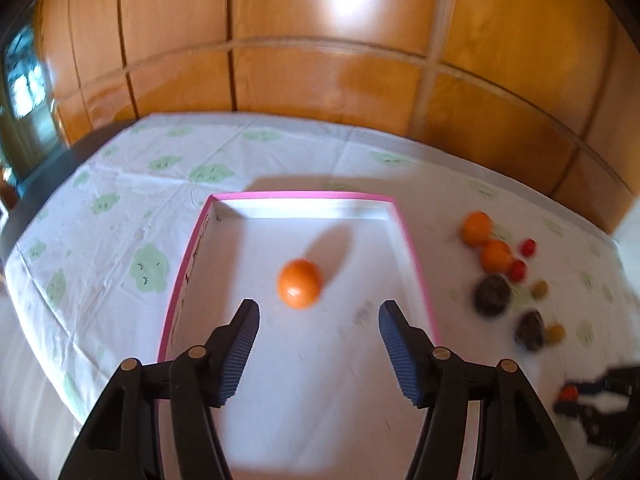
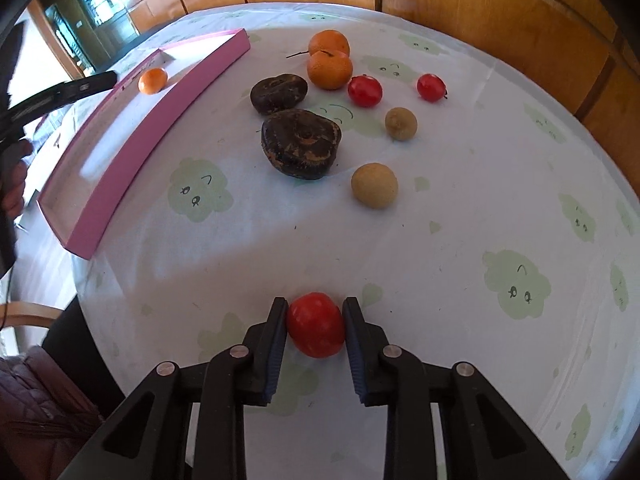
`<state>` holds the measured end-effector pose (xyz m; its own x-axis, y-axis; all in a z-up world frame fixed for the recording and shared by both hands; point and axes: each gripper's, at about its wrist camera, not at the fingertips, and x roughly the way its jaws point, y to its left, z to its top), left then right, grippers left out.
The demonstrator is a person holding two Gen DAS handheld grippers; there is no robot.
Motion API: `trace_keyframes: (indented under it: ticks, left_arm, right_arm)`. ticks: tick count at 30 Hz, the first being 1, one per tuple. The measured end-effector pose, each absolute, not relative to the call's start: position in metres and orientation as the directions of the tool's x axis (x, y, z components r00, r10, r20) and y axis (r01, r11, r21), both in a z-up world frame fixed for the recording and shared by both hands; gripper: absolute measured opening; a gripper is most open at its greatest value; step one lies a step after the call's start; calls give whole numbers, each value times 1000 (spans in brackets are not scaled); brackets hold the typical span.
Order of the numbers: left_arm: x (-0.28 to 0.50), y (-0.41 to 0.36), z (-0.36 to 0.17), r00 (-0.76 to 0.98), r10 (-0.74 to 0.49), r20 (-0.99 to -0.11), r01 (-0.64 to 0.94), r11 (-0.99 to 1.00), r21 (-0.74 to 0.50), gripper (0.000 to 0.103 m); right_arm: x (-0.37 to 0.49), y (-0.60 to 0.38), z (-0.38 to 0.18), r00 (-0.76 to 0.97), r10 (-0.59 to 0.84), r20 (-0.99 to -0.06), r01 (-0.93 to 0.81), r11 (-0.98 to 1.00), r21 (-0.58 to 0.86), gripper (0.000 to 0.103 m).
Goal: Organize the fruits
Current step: 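Release the orange into the pink tray with the left tool while the right tool grasps the tomato, then carry the red tomato into the pink tray and open the right tool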
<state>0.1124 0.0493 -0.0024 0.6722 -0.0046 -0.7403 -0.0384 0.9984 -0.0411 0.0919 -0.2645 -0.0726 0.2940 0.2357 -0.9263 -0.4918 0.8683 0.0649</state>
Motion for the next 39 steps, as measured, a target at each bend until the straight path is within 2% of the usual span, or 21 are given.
trace_keyframes:
  ticks: [4, 11, 14, 16, 28, 39]
  left_arm:
    - [75, 28, 4, 712, -9, -702, 13, 1000, -1, 63]
    - [33, 17, -4, 700, -1, -714, -18, 1000, -19, 64]
    - [21, 17, 0, 721, 21, -693, -45, 999, -17, 73]
    - [16, 18, 5, 736, 25, -676, -46, 999, -14, 74]
    - [3, 27, 18, 785, 33, -619, -46, 999, -5, 75]
    - [-2, 40, 12, 788, 40, -615, -55, 998, -6, 75]
  right_arm:
    - [83, -250, -77, 339, 192, -921, -495, 869, -1, 28]
    - [79, -239, -77, 386, 136, -912, -445, 894, -55, 27]
    - [75, -231, -75, 410, 93, -907, -424, 900, -99, 27]
    - [72, -229, -73, 423, 75, -903, -401, 909, -112, 26]
    - [96, -152, -16, 464, 302, -833, -429, 899, 87, 26]
    - [141, -59, -11, 422, 372, -827, -507, 853, 125, 26]
